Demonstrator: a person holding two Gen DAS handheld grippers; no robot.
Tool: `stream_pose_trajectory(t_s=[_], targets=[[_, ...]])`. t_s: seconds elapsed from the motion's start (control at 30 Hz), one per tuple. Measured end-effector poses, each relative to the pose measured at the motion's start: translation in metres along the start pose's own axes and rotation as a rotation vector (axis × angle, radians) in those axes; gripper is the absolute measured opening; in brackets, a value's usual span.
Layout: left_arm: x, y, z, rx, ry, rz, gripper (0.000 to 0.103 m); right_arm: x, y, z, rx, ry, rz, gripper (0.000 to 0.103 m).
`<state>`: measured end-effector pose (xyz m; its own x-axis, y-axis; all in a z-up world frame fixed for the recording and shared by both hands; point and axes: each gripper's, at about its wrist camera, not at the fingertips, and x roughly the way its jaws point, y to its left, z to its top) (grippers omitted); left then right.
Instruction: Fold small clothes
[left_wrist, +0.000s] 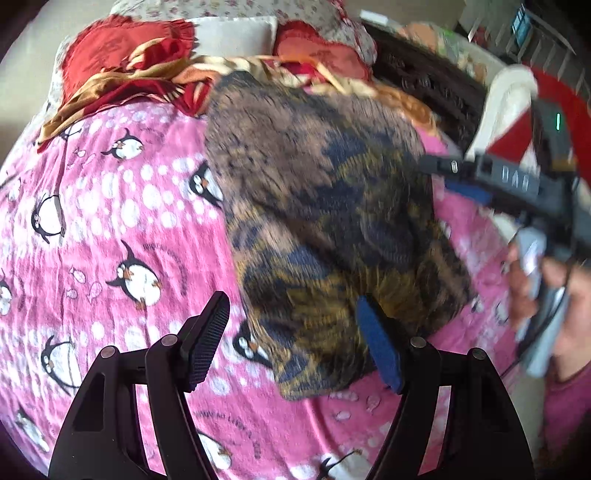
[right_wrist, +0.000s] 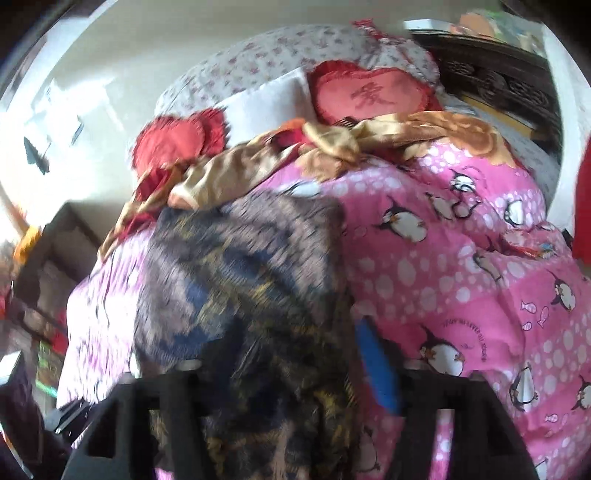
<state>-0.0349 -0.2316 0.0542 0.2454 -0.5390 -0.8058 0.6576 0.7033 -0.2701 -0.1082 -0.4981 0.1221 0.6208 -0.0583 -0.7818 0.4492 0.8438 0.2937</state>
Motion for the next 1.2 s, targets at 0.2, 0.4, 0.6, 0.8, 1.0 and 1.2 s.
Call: stream_pose_trajectory(t_s=[0.2,0.4,0.6,0.8,1.0,1.2], targets=[[0.025,0.035,0.025,-0.146,0.018,-0.119,0.076,0.031,-0.027,-0.008,0.045,0.045,0.061,0.084],[0.059,0.049,0.032,-0.234,0.040,-0.242,0.079,0.053,-0.041,-0.015,0.057,0.089,0.198,0.088],[0.069,0.040,0.036,-0.206,0.019,-0.276,0.086,0.063,-0.016,-0.015,-0.086,0.088,0.177,0.074],[0.053,0.030,0.036,-0.135,0.010,-0.252,0.045,0.039,-0.002,-0.014,-0.096,0.066,0.200,0.026],[-0.006,0.040,0.027,-0.136,-0.010,-0.300,0.032,-0.009,0.026,-0.023,-0.055,0.057,0.334,0.024],[-0.082,0.055,-0.030,-0.111,0.018,-0.246,0.032,-0.041,0.071,-0.063,-0.090,0.140,0.454,0.024]])
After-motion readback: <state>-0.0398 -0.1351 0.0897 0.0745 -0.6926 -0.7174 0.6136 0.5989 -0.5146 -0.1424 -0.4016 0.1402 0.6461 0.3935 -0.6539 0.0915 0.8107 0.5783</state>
